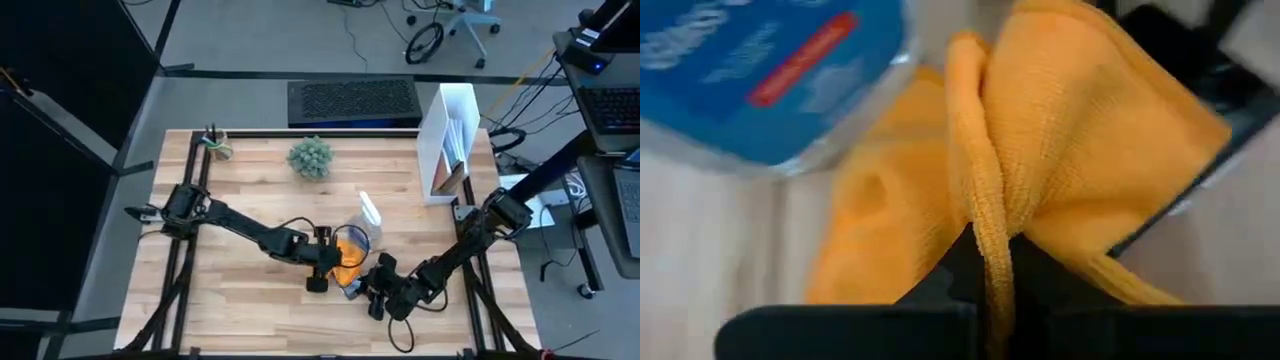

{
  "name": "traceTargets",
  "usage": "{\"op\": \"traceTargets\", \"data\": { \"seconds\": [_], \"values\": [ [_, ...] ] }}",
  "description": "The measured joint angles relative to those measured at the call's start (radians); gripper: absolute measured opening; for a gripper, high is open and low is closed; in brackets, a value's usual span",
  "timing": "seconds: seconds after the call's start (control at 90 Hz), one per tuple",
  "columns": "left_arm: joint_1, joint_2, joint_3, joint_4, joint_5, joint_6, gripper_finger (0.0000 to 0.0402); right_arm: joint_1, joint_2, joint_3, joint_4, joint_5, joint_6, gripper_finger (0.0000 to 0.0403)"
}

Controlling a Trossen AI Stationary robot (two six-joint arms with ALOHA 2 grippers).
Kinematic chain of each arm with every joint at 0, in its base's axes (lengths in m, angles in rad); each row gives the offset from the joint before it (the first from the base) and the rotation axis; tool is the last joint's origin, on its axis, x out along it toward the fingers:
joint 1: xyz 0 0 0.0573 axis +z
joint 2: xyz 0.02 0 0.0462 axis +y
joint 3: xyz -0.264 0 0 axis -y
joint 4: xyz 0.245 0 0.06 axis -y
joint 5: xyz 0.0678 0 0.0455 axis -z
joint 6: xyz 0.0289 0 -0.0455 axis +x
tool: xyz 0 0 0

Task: Apply microfiber cloth
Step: Wipe the pink cellphone with the orange microfiber cloth

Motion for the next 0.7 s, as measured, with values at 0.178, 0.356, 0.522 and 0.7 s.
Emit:
{"op": "traceTargets", "data": {
  "seconds": [0.178,0.356,0.522,0.7],
  "values": [
    [-0.049,0.013,0.002,-0.018,0.001,-0.109,0.0,0.008,-0.003,0.002,-0.055,-0.017,-0.029,0.008],
    [-0.091,0.014,0.001,-0.028,0.004,-0.227,0.0,0.006,-0.01,0.002,-0.089,-0.069,-0.091,0.0057],
    [-0.128,0.015,-0.001,-0.018,0.008,-0.302,0.0,-0.007,-0.039,0.001,-0.105,-0.096,-0.177,0.0041],
    [-0.152,0.018,0.017,-0.02,-0.018,-0.325,0.0,-0.053,-0.092,-0.006,-0.136,-0.124,-0.279,0.0033]
  ]
}}
